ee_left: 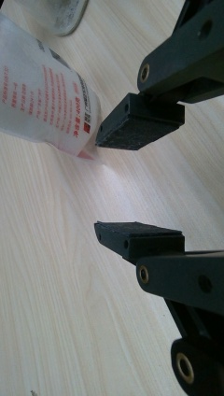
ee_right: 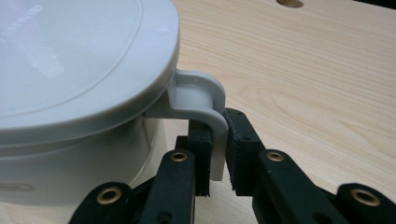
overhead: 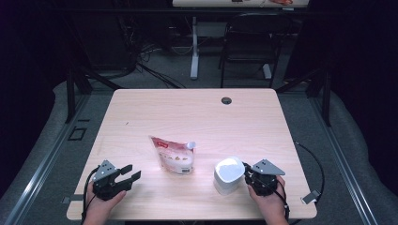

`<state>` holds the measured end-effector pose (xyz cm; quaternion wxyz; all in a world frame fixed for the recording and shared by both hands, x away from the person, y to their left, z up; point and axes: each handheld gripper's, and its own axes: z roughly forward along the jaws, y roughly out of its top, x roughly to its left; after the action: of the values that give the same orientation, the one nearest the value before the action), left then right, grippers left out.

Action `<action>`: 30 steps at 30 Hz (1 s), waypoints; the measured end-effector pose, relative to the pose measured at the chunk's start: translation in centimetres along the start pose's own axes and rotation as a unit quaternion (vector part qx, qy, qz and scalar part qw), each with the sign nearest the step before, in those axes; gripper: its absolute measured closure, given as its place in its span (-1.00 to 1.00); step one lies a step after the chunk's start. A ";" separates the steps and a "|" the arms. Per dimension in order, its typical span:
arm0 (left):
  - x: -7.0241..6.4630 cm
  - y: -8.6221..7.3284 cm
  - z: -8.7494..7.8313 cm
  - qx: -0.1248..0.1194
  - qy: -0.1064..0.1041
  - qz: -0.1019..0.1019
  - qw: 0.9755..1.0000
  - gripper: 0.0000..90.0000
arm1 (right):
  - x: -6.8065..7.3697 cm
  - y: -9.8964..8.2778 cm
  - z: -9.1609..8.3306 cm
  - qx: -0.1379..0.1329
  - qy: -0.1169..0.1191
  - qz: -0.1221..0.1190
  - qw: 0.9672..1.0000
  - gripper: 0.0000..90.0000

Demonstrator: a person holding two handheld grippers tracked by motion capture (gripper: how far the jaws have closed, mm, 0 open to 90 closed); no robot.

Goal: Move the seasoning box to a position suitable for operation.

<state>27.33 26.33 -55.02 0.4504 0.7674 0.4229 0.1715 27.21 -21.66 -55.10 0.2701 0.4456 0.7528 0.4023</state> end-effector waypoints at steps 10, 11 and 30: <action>0.0 0.1 0.2 -0.002 -0.002 0.002 1.000 0.15 | -0.3 -0.2 -0.6 -0.004 0.022 -0.001 1.000 0.71; 0.0 0.2 0.2 0.001 -0.003 0.002 1.000 0.15 | -0.4 -0.2 -0.7 -0.003 0.024 -0.006 1.000 0.71; 0.4 0.3 0.6 0.001 -0.008 -0.001 1.000 0.15 | 0.2 -0.1 -0.8 0.005 -0.001 -0.011 1.000 0.84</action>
<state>28.13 26.25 -55.16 0.4531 0.7688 0.4203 0.1643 26.45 -21.83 -54.73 0.2736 0.4388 0.7592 0.3952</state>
